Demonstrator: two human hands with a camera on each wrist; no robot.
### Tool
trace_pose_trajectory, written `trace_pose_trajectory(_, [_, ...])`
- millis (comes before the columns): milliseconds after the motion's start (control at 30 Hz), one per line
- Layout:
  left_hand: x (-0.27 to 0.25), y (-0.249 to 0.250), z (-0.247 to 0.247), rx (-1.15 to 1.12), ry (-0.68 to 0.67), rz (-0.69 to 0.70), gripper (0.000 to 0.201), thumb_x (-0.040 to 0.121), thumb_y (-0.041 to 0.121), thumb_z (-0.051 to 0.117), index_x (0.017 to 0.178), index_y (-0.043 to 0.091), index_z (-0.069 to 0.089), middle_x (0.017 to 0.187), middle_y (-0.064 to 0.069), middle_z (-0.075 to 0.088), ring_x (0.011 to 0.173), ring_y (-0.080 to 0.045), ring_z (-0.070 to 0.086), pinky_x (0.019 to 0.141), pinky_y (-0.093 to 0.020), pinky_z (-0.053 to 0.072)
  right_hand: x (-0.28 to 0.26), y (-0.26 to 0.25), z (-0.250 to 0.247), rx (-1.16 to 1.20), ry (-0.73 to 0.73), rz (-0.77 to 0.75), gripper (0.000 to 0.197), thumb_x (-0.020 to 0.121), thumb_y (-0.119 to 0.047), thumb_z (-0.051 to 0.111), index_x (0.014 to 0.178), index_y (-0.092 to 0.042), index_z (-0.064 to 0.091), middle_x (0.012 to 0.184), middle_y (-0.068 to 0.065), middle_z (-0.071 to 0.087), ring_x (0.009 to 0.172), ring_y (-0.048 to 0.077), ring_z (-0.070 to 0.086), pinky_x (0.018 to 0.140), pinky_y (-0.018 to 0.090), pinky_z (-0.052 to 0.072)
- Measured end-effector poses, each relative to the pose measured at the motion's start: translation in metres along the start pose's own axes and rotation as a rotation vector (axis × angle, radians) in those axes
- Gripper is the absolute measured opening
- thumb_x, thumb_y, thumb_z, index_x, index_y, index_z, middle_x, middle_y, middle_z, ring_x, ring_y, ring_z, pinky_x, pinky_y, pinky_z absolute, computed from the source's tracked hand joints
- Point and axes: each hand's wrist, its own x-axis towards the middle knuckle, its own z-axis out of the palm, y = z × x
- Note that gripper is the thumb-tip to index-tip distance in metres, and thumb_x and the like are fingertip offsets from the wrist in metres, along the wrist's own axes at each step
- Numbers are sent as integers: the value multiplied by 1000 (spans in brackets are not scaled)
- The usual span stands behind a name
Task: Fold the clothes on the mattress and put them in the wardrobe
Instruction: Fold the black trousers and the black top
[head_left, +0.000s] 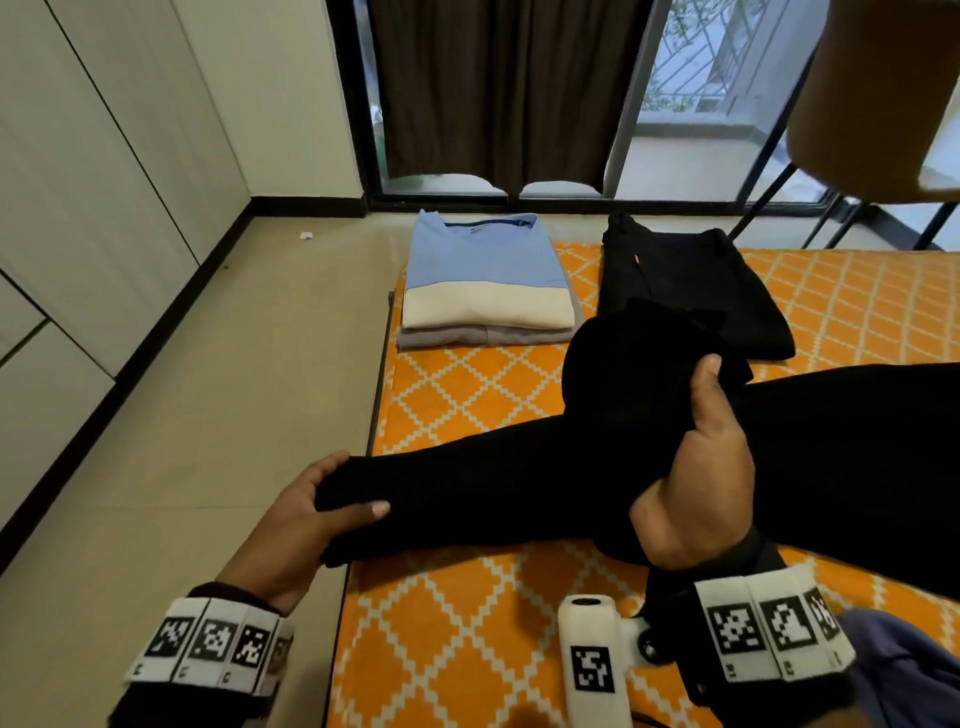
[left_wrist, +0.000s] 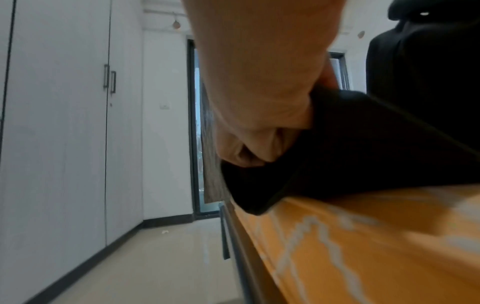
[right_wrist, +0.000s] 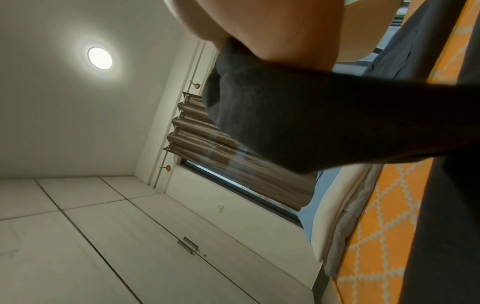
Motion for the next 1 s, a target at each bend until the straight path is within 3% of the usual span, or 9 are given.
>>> trace_pose_trajectory(167, [-2,-3,-23,271,-13,-56,82,78,-22,62,139,29,42,126,-4,53,100,-25,62,66,-37,56,-22,30,15,-688,-222,-289,59,94,-54,34,119,-6,59,115,2,69,107,-4,57,75,-4,37])
trace_pose_trajectory(233, [-4,-6,-24,275,-38,-79,74,79,-18,63,132,30,45,118,-14,56,98,-34,62,66,-45,57,-29,69,24,-926,-538,-243,71,81,-77,31,128,-27,49,128,-19,59,123,-17,43,98,1,27])
trace_pose_trajectory(300, [0,-12,-24,298,-43,-28,55,79,0,71,124,24,52,115,-18,60,96,-32,65,71,-48,58,-28,105,15,-1205,-841,-157,91,79,-83,29,153,-31,16,159,-16,17,146,-5,5,119,22,1])
trace_pose_trajectory(367, [-1,-13,-21,257,17,-59,36,85,-2,63,114,18,58,110,-18,63,89,-28,65,69,-39,55,-20,114,5,-1431,-962,-36,85,88,-70,38,156,-28,9,163,-10,3,149,5,-5,121,38,-5])
trace_pose_trajectory(500, [-1,-15,-19,158,83,-165,26,97,3,44,106,11,67,97,-14,66,77,-23,60,61,-30,45,0,99,-13,-1665,-845,-37,61,97,-51,48,150,-27,31,155,-4,32,142,15,29,119,43,14])
trace_pose_trajectory(667, [5,-15,-18,170,207,-109,36,91,45,62,112,16,58,98,-7,65,87,-23,64,64,-33,51,23,84,-38,-1979,-668,-70,49,99,-37,46,147,-30,34,147,-3,38,131,23,40,108,42,33])
trace_pose_trajectory(733, [6,-19,-20,306,271,-100,47,77,36,80,111,12,57,99,-9,68,89,-25,67,70,-38,56,26,83,-41,-1970,-651,-66,46,101,-31,44,146,-31,36,146,-4,37,130,23,39,107,43,34])
trace_pose_trajectory(833, [6,-22,-24,437,384,-6,21,75,16,82,90,9,70,86,-10,71,83,-29,69,78,-47,58,28,87,-41,-1980,-644,-94,44,101,-27,41,145,-31,37,145,-5,36,129,23,37,106,43,35])
trace_pose_trajectory(1000, [2,-4,-18,442,476,383,8,87,19,72,90,16,66,88,6,67,81,-16,63,66,-27,45,30,90,-44,-1950,-613,-138,43,100,-31,43,143,-32,40,145,-6,36,129,21,37,104,41,36])
